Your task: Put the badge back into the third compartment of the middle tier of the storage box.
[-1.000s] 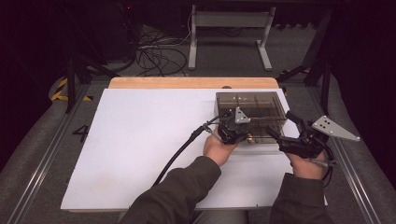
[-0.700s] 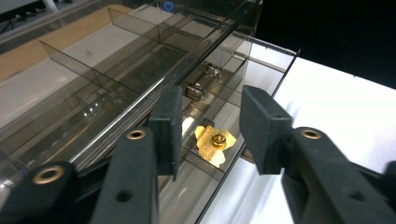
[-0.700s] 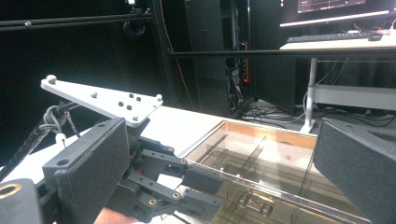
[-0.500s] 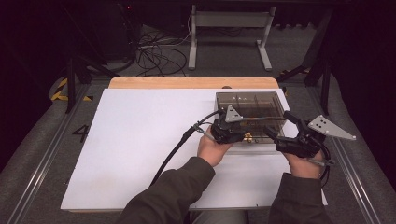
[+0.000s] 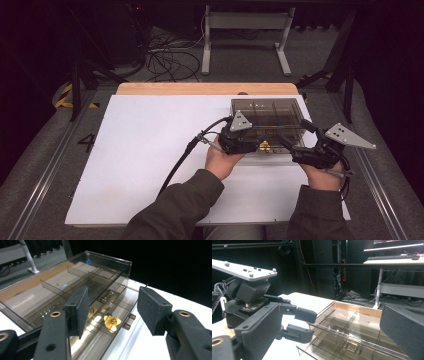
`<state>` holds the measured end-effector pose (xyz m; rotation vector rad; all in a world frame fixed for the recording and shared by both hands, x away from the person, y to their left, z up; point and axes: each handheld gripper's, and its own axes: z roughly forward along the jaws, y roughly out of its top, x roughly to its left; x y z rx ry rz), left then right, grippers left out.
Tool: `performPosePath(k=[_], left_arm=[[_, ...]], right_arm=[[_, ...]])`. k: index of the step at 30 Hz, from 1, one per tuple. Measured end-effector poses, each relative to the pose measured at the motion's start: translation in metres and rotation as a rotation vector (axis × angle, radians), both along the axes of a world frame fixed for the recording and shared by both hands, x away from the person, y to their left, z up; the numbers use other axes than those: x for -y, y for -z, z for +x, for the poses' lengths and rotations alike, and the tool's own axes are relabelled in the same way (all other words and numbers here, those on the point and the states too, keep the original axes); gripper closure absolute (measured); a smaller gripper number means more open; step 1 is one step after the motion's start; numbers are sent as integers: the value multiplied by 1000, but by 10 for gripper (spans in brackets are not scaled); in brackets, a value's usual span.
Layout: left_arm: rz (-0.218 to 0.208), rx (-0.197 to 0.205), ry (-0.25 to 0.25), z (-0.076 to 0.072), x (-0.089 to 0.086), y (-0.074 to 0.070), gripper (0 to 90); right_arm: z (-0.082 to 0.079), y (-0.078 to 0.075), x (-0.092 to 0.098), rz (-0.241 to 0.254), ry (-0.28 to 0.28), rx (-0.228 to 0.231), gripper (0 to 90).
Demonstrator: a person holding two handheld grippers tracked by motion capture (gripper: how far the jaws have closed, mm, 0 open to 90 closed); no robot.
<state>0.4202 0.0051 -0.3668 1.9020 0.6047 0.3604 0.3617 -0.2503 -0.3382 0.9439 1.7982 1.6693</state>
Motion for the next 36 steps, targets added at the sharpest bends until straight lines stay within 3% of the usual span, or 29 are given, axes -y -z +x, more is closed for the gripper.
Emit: performPosePath(k=[16, 31, 36], left_arm=[[1, 15, -6, -6, -22, -1, 339], [-23, 49, -26, -18, -48, -6, 242], [-51, 52, -31, -21, -59, -8, 202]], right_arm=[[1, 0, -3, -7, 0, 1, 41], [-1, -1, -4, -5, 8, 26, 43], [0, 0, -6, -11, 6, 21, 43]])
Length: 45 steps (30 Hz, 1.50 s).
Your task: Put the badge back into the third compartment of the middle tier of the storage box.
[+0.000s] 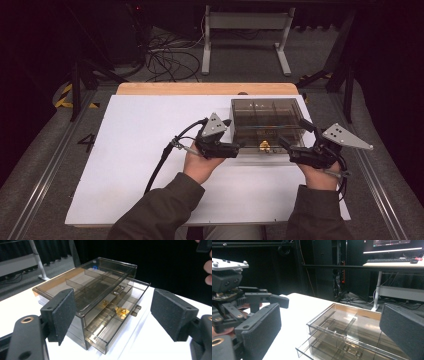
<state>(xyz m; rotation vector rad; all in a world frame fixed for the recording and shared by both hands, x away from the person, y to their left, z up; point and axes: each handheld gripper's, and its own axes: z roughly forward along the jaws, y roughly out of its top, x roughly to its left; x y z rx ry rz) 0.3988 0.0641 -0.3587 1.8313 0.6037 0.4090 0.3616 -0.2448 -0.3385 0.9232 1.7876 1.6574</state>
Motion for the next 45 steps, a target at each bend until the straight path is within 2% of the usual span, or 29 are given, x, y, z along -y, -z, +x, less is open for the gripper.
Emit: performPosePath(k=[3, 8, 10, 15, 20, 26, 33, 36, 40, 45], left_arm=[[-19, -3, 1, -3, -7, -1, 180], [-35, 14, -9, -10, -19, -5, 162], [-21, 35, -19, -13, -23, -5, 152], [-14, 49, -34, -19, -33, -4, 118], [-42, 63, -52, -26, -50, -7, 94], [-45, 82, -86, -37, -74, -5, 78], [-70, 96, -116, -46, -102, -8, 70], [-79, 109, -125, -50, -112, -12, 69], [-102, 106, -116, -53, -122, -15, 69], [-106, 120, -125, -58, -132, -17, 65]], right_arm=[[1, 1, -1, -3, -2, -3, 43], [1, 2, -3, -4, -1, 5, 43], [1, 2, -3, -4, -2, 5, 43], [1, 3, -6, -8, -6, 2, 42], [2, 4, -9, -16, -12, -3, 42], [2, 5, -13, -24, -14, -1, 43], [1, 7, -17, -42, -15, -2, 43], [2, 8, -20, -45, -19, -5, 42], [3, 10, -22, -46, -23, -9, 42], [2, 11, -23, -37, -28, -12, 42]])
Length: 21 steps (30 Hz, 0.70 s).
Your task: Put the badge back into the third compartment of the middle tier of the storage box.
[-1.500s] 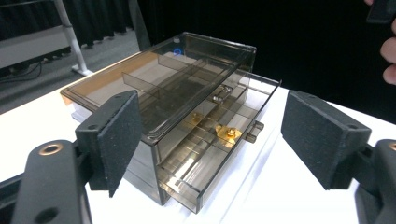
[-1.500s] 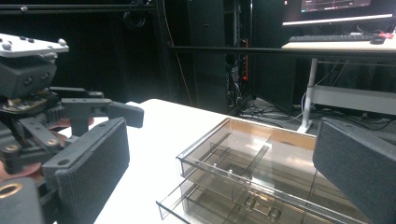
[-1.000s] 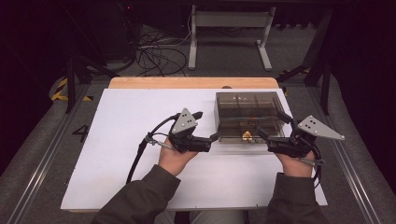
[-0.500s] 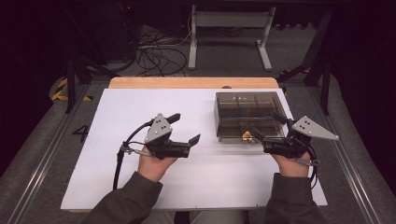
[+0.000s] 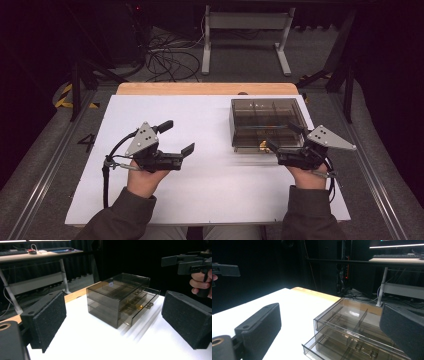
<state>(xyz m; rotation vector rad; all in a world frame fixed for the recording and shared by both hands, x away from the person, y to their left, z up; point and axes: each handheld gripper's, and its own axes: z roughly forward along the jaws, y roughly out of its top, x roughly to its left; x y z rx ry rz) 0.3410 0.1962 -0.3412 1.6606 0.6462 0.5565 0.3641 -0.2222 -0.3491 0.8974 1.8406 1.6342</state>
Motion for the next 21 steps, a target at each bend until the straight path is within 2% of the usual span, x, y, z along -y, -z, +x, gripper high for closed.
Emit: performPosePath(k=[11, 21], left_arm=[[-32, 26, -24, -10, -25, -1, 48], [-70, 33, -53, -18, -51, 0, 43]], right_arm=[[1, 4, 4, 20, 9, -10, 42], [1, 7, 4, 23, 11, -14, 42]])
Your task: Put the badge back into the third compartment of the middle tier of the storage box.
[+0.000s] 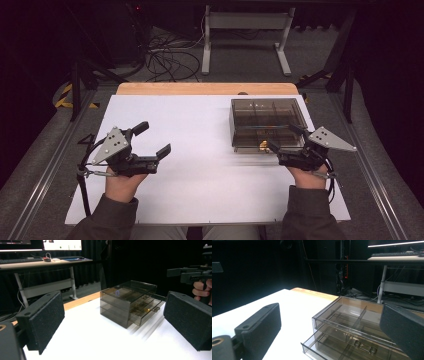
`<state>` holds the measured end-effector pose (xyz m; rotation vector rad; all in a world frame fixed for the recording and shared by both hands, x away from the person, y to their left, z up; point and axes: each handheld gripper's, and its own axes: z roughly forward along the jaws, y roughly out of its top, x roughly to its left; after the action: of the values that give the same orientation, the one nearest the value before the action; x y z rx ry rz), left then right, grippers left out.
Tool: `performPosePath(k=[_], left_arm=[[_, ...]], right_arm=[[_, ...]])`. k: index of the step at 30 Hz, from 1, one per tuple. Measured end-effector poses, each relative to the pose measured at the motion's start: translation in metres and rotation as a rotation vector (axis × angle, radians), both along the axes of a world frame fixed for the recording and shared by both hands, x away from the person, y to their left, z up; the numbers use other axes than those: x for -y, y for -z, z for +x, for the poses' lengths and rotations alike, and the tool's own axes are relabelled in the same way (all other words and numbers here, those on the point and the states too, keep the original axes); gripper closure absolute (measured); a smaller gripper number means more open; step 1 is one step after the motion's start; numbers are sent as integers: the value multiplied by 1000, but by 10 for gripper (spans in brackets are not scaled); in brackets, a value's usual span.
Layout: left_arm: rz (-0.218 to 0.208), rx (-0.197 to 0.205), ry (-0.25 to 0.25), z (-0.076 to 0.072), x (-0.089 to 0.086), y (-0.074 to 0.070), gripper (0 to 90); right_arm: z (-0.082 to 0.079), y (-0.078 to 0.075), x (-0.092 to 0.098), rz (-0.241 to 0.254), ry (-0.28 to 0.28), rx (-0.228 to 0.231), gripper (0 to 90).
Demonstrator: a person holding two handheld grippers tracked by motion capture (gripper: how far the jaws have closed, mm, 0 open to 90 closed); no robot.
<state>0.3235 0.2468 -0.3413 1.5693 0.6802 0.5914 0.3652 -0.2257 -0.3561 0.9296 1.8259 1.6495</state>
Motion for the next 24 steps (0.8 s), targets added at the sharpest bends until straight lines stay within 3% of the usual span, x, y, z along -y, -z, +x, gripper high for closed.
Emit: performPosePath(k=[24], left_arm=[[-16, 20, -34, -11, -34, 11, 42]], right_arm=[[0, 6, 4, 19, 9, 0, 42]])
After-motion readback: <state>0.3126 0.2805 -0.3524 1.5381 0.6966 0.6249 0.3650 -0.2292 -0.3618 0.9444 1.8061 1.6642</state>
